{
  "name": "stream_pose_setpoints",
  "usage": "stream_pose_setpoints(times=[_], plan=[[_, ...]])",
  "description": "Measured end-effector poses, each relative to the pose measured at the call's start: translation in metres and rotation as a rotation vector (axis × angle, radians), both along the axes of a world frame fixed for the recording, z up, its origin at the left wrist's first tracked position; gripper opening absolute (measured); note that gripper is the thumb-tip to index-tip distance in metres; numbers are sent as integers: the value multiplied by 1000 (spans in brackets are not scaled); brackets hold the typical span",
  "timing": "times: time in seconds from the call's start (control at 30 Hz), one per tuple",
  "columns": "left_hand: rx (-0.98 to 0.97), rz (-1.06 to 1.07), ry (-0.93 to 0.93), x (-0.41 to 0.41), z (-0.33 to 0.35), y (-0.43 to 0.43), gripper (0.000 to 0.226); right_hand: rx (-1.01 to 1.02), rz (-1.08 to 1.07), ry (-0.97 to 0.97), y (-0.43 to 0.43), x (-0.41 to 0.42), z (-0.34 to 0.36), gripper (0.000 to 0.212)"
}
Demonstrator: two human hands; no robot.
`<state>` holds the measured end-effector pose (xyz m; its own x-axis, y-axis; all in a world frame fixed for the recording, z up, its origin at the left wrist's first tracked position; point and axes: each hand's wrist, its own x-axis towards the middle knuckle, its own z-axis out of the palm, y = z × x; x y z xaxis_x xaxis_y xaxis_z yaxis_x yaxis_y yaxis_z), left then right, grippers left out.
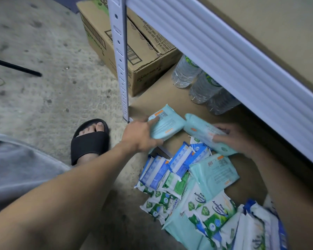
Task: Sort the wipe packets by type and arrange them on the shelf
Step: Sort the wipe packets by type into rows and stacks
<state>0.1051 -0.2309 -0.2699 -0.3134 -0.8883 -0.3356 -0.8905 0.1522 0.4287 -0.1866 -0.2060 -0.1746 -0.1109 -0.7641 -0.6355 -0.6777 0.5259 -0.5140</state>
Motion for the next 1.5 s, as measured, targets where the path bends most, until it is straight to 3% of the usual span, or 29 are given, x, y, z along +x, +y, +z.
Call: stream_pose_setpoints(times=[0.2,0.3,0.33,0.47,0.53,0.67,0.77,0.83,0.97,1.07,1.2,1.37,1.5], plan=[[311,129,214,3,29,-26,75,-153,-113,165,-4,-12,-5,30],[413,238,447,-4,31,-20,29,-143,-133,257,-9,-6,-13,38],[386,266,484,-8,31,-18,24,-107,-124,267,-9,0,-13,41],[-33,243,373,-15,28,-10,56,-93,-63,390,-5,7,-18,46],[-134,218,343,-12,26,-8,59,-111,-58,393,-3,8,-20,47],[-107,162,271,-10,24,-11,75,-98,-66,351,-2,10,-16,48],[59,331,455,-10,16,-19,67,-136,-122,316,-5,11,-17,42],[125,350,466,-9,7,-17,57,-164,-123,316,-8,12,-17,40],[-78,270,249,-3,-9,-7,52,-189,-6,375,-15,20,-14,51],[-55,210,161,-13,-10,2,73,-174,64,458,-15,30,-9,64],[-44,184,8,-31,-10,12,116,-123,108,475,-15,35,-9,101],[-47,160,-20,-33,-9,4,117,-74,107,508,-18,29,-21,125],[-22,116,-19,-26,-7,-8,118,-72,144,494,-18,21,-25,115]])
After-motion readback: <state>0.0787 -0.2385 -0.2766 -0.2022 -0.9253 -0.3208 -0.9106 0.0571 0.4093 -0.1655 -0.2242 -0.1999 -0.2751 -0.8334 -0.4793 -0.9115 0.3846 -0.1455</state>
